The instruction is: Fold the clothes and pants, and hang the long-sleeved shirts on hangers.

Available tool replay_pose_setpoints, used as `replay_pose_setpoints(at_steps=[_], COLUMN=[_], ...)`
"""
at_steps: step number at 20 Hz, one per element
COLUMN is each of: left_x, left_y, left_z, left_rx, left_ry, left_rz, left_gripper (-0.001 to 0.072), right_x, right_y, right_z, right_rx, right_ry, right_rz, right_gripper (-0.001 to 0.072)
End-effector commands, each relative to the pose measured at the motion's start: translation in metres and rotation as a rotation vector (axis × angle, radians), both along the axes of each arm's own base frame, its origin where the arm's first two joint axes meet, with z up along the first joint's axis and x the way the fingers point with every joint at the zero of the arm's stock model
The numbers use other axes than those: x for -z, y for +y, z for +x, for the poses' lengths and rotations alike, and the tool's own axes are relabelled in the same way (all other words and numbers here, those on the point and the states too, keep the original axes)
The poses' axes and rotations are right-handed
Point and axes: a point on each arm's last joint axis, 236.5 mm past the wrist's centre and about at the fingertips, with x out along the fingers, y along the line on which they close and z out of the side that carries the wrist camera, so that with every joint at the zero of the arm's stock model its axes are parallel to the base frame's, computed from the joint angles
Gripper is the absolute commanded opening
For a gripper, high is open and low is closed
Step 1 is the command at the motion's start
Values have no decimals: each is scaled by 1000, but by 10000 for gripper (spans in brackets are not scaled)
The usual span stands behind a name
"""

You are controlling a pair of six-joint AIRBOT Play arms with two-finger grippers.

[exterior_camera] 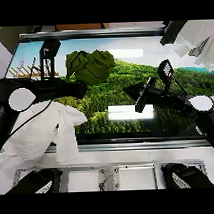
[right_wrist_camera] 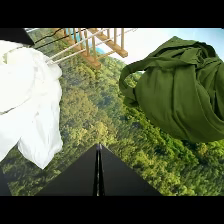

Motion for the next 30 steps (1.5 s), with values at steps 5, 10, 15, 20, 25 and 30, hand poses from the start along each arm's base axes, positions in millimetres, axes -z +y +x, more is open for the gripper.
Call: replay_pose_setpoints(at_steps=[5, 10, 15, 20, 25, 30], left_x=[129, 201, 217, 93, -15, -57], left_y=[191, 228, 216, 127, 19, -61], left_z=[-43, -79, -96, -49, -73, -78], left_rx=[-414, -518, -538, -341, -24, 177], left_ry=[394, 520, 588, 250, -6, -47], left_rz=[332, 323, 277, 68, -66, -108], left_gripper=[719, 719, 90, 39, 14, 14], right_x=[0, 0, 0, 0, -11, -23], right_y=[0, 0, 0, 0, 3, -27], right_z=[0, 0, 0, 1, 0, 23], right_rx=[0, 0, 0, 1, 7, 169], right_ry=[1, 1, 1, -8, 27, -5], right_rz=[0, 0, 0, -5, 76, 76], right_gripper=[22, 22, 22, 22, 22, 20])
